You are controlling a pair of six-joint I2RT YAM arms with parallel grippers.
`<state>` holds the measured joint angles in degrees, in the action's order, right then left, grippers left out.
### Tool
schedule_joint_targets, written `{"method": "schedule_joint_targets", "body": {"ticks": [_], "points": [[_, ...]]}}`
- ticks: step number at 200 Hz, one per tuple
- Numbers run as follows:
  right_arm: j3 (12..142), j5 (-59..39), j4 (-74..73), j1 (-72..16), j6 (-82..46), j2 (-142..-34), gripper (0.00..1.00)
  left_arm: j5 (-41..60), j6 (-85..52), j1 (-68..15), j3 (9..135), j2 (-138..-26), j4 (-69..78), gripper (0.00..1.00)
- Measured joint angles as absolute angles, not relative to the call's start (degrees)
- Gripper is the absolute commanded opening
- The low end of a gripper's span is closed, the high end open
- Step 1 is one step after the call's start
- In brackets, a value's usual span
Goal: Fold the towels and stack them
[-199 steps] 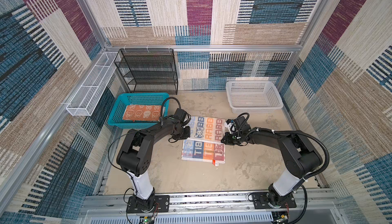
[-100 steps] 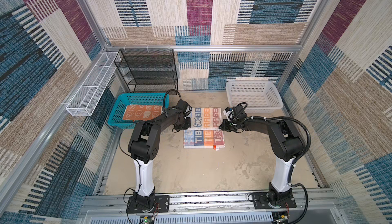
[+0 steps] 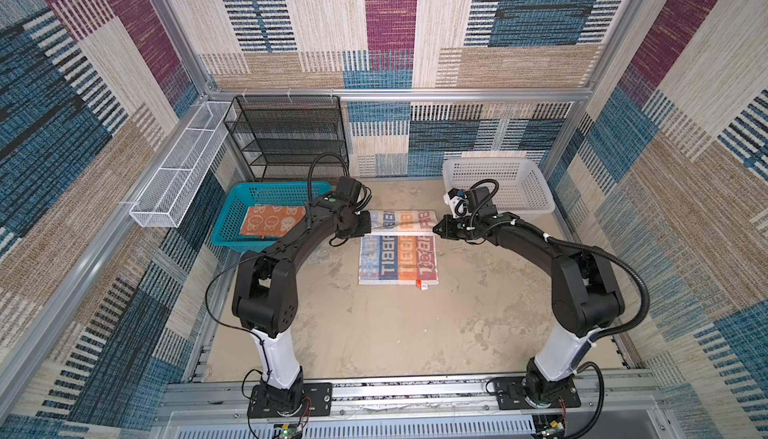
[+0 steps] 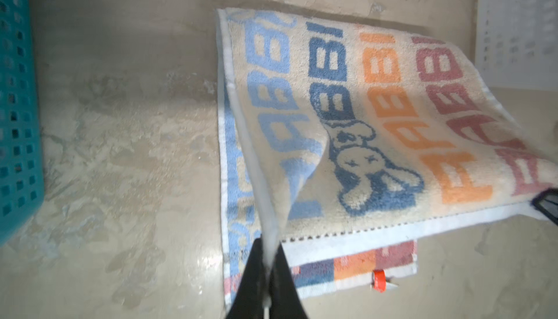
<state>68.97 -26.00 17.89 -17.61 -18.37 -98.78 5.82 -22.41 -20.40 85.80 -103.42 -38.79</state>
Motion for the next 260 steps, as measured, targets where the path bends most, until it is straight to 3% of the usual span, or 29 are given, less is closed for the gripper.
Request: {"method": "schedule_joint_targets", "body": {"ticks": [62,127,260], "points": [[52.4,-26.6,15.2,-21.1,-19.6,-92.8,0.0,6.6,-22.8,-23.8,69.6,-94.6,-37.3,0.0],[43.4,-27.0,8.2,-23.8,-22.5,-95.3,0.0,7.7,-24.5,-25.8,56.4,-94.8,-30.4,0.0],[47.4,-23.6,8.6,-23.7,-22.0,-96.4,0.0,5.7,-24.6,-25.8,61.1,-95.8,-30.4,0.0]]}}
